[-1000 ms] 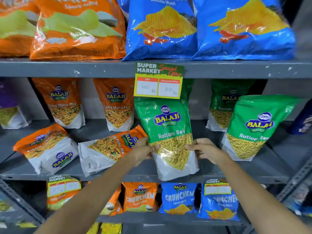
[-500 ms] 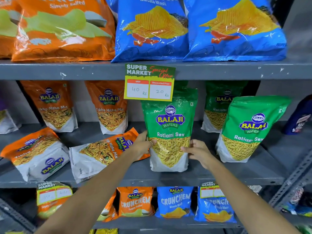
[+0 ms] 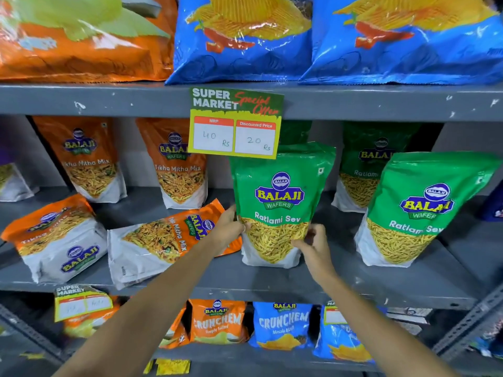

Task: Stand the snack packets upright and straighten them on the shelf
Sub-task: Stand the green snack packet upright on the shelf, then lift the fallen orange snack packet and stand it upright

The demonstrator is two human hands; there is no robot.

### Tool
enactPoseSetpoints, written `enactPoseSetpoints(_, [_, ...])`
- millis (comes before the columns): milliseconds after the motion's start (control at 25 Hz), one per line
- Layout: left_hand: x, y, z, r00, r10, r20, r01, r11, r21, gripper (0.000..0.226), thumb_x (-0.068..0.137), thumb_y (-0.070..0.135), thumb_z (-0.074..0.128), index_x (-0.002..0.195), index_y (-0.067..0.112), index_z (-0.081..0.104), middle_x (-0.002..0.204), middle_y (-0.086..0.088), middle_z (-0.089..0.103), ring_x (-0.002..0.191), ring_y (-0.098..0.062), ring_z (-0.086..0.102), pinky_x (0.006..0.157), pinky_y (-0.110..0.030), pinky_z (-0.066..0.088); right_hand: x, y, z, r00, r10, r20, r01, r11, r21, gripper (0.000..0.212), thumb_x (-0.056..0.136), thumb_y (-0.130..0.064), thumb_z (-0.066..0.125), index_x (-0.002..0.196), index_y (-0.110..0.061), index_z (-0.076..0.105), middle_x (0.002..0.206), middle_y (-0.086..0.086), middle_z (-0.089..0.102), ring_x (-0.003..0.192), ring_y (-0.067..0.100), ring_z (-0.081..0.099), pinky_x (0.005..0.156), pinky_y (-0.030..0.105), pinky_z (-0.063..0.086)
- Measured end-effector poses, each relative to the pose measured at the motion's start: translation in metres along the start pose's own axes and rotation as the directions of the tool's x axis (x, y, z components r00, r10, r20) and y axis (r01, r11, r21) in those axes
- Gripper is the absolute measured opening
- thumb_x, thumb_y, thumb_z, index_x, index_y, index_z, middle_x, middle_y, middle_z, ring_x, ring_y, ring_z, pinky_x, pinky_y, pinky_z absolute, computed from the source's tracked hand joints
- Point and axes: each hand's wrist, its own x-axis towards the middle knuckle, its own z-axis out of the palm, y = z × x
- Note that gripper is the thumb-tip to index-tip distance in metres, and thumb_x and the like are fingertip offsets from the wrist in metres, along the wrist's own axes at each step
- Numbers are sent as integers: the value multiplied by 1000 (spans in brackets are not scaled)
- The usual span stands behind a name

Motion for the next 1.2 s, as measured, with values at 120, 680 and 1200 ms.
enactPoseSetpoints(120, [2,12,-21,1000,19,-17,-18,1000,12,44,82,-14,45,118,10,49,107,-4,59,103,-22,54,91,-43,47,-25,-5,15,908,-302,-289,241,943,-228,32,68,-9,60,81,-16,32,70,-6,35,61,15,38,52,22,31])
enactPoseSetpoints(680, [5,-17,-226,981,-26,-192,156,698,699,27,84,21,58,97,-3,59,107,-21,60,105,-38,56,88,-39,45,-81,-31,198,997,49,-61,-70,909,-412,24,81,-27,63,93,-8,55,86,8,66,85,29,62,71,28,44])
enactPoseSetpoints(1200, [0,-33,-257,982,-188,30,119,729,674,44,64,40,77,52,16,43,62,1,41,56,-10,41,51,-27,28,-100,-67,256,687,707,169,-716,617,326,46,78,-11,70,118,-4,49,127,25,54,112,42,55,85,46,51])
